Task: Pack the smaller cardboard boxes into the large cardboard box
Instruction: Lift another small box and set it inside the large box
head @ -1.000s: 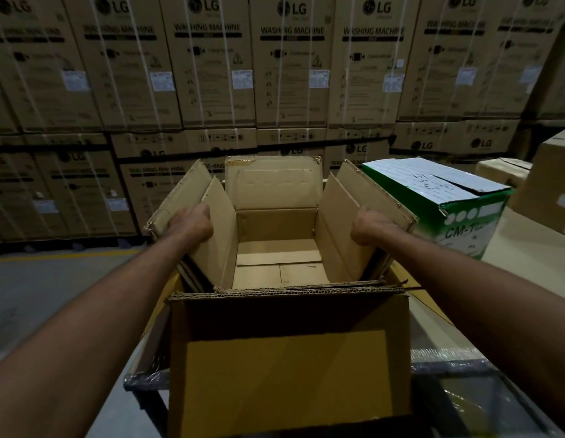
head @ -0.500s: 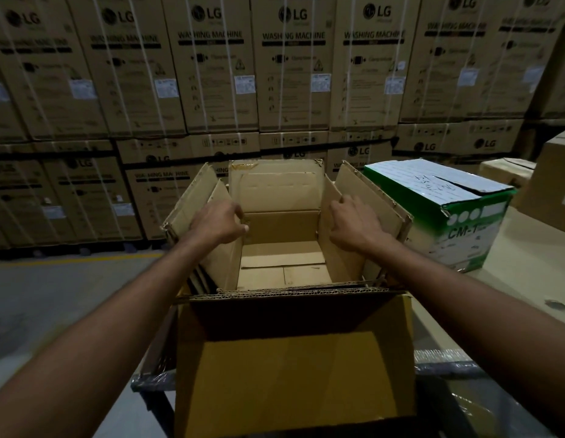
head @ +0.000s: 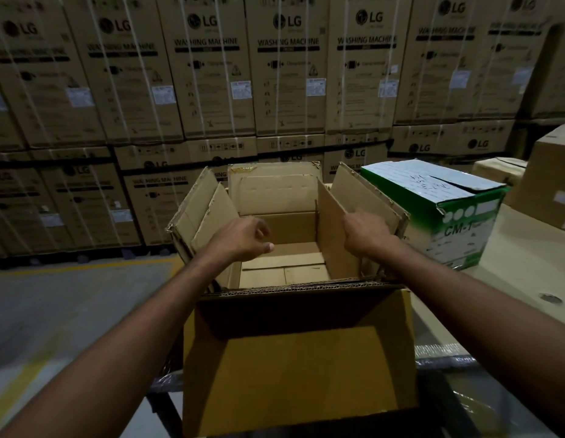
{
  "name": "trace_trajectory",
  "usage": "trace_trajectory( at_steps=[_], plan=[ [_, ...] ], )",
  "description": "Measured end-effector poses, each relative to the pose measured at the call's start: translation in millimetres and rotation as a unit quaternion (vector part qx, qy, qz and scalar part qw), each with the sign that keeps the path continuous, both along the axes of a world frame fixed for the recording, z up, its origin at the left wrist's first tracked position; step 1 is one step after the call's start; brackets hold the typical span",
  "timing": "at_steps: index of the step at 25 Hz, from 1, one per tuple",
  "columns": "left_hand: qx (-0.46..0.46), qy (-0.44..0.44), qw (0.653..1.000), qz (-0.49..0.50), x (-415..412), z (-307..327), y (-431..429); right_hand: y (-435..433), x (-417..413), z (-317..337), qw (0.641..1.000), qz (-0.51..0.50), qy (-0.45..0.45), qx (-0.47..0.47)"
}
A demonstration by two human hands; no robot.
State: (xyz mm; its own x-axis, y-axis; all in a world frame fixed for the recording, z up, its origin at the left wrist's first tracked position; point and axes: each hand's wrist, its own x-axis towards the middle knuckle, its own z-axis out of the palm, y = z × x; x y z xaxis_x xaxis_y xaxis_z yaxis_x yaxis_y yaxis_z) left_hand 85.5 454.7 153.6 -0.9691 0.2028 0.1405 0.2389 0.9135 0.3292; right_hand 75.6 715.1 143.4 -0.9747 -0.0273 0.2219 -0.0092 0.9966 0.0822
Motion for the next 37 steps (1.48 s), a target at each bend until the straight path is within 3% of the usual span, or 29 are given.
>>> trace_trajectory(
  at_steps=[4, 9, 12, 16, 20, 23, 26, 28, 34, 37],
  plan=[
    [-0.08, 0.053, 0.993, 0.074, -12.7, -2.5, -13.6, 14.6, -15.6, -6.4, 0.998, -0.043, -0.032, -0.036],
    [-0.174, 0.085, 0.957, 0.218, -28.1, 0.8, -47.9, 9.6, -30.3, -7.1, 0.993, -0.089, -0.023, -0.068],
    [-0.159, 0.101, 0.953, 0.238, -38.8, 7.8, -56.0, 6.5, -40.9, -8.0, 0.988, -0.105, -0.033, -0.112],
    [-0.11, 0.044, 0.968, 0.222, -53.0, 2.5, -58.7, 7.0, -51.7, -6.6, 0.977, -0.139, -0.023, -0.163],
    [-0.12, 0.047, 0.968, 0.213, -60.2, 8.4, -69.8, 23.3, -61.3, -4.9, 0.959, -0.17, -0.039, -0.223],
    [-0.197, 0.022, 0.956, 0.218, -56.3, 12.2, -76.8, 17.7, -64.0, -8.1, 0.975, -0.157, -0.059, -0.148],
    [-0.3, 0.025, 0.934, 0.193, -52.4, 7.8, -65.9, 7.2, -61.5, -5.6, 0.987, -0.145, -0.061, 0.028],
    [-0.317, 0.029, 0.933, 0.171, -55.2, 5.8, -61.7, 7.5, -62.5, -6.0, 0.979, -0.14, -0.068, 0.129],
    [-0.365, 0.064, 0.916, 0.154, -64.0, -5.8, -73.0, 4.1, -65.8, -11.4, 0.953, -0.197, -0.113, 0.2],
    [-0.456, 0.059, 0.872, 0.17, -63.0, -5.7, -63.8, 5.7, -65.4, -10.2, 0.95, -0.145, -0.071, 0.269]
  ],
)
